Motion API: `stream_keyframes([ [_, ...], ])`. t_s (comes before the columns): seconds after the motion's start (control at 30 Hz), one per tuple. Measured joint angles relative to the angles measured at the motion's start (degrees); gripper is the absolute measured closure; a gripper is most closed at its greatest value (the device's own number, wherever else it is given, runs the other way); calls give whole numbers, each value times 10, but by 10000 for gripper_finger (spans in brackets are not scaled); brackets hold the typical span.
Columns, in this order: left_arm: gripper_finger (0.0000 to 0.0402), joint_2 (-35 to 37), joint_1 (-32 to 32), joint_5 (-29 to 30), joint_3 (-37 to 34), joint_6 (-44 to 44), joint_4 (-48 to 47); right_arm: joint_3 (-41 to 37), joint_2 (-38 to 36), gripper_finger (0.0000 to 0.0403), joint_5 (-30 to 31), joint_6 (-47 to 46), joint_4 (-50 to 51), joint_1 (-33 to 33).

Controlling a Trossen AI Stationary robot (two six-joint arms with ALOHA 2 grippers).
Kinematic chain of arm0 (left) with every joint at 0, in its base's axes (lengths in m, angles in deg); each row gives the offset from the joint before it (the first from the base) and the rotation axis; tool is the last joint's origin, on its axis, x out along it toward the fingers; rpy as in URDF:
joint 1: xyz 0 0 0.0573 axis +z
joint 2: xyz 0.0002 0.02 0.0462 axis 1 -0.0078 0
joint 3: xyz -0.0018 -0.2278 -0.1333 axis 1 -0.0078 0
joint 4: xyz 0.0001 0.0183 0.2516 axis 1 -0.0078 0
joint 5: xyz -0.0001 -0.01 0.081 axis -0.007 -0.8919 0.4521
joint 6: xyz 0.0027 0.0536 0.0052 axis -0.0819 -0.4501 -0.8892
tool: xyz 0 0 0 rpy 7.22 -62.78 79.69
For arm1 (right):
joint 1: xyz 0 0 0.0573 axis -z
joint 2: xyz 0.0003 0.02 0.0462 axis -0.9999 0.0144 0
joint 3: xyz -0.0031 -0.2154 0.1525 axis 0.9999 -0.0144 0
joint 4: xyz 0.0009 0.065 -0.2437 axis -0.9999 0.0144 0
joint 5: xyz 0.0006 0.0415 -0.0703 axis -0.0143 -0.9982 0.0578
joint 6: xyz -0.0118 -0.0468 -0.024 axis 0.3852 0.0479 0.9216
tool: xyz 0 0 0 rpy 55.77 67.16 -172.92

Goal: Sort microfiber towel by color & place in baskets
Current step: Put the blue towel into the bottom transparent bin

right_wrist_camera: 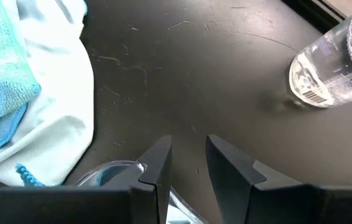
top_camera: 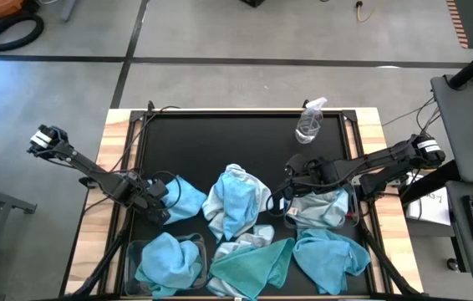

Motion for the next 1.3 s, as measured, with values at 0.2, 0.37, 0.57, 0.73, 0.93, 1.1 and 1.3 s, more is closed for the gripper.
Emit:
stream_keyframes([
  [0.2, 400, 0, 2, 0, 69, -16, -11, 0, 0, 310, 1, 0, 0, 0],
  [0.37, 401, 0, 2, 38, 171, -106, -35, 0, 0, 310, 1, 0, -2, 0],
  [0.57, 401, -1, 2, 93, 300, -203, -90, 0, 0, 310, 1, 0, -4, 0],
  [0.73, 401, -5, 1, 89, 362, -233, -131, 0, 0, 310, 1, 1, -4, 0],
  [0.93, 401, -14, -8, -5, 383, -264, -135, 0, 0, 310, 1, 1, -4, 0],
  [1.1, 402, -34, -22, -60, 417, -318, -132, 0, 0, 310, -4, -1, -4, 0],
  [1.3, 402, -63, -57, -161, 472, -352, -139, 0, 0, 310, -7, -5, -5, 0],
])
